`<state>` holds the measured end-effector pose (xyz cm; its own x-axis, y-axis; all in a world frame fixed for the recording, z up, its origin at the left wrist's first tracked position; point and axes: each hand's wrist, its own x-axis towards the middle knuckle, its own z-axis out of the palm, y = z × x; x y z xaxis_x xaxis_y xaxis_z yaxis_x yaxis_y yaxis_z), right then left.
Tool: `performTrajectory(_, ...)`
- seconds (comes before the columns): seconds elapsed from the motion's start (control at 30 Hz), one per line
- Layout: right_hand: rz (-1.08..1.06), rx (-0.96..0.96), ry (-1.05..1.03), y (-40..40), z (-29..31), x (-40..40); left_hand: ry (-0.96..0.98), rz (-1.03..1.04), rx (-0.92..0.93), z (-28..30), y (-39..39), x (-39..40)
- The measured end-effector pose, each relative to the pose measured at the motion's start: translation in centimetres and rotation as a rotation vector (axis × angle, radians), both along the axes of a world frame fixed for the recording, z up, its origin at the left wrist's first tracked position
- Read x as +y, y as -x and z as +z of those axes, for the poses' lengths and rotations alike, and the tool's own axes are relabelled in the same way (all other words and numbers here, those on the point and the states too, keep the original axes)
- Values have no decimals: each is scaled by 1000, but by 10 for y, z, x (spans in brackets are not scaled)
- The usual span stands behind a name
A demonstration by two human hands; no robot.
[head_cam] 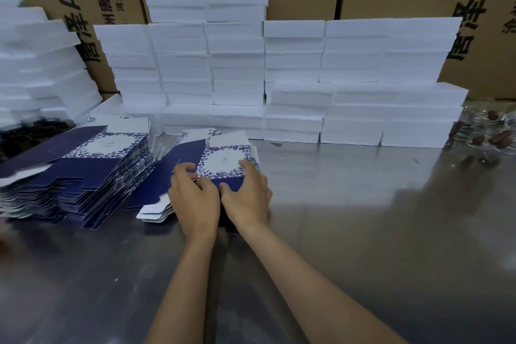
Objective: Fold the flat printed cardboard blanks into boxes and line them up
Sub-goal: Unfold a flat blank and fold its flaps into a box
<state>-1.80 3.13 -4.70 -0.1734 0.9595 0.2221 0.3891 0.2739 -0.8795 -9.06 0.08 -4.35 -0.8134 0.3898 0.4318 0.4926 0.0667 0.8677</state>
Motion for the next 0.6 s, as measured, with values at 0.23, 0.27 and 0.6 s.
performTrajectory(0.23, 118, 714, 437, 4, 37, 3, -185, -4, -30, 12, -8, -6)
performTrajectory(0.27, 144, 763, 535, 4, 44, 6, -208, -2, -7, 13, -11, -7)
performTrajectory(0.6, 171, 925, 377, -100, 68, 23, -136, 23, 377, 21, -50, -6)
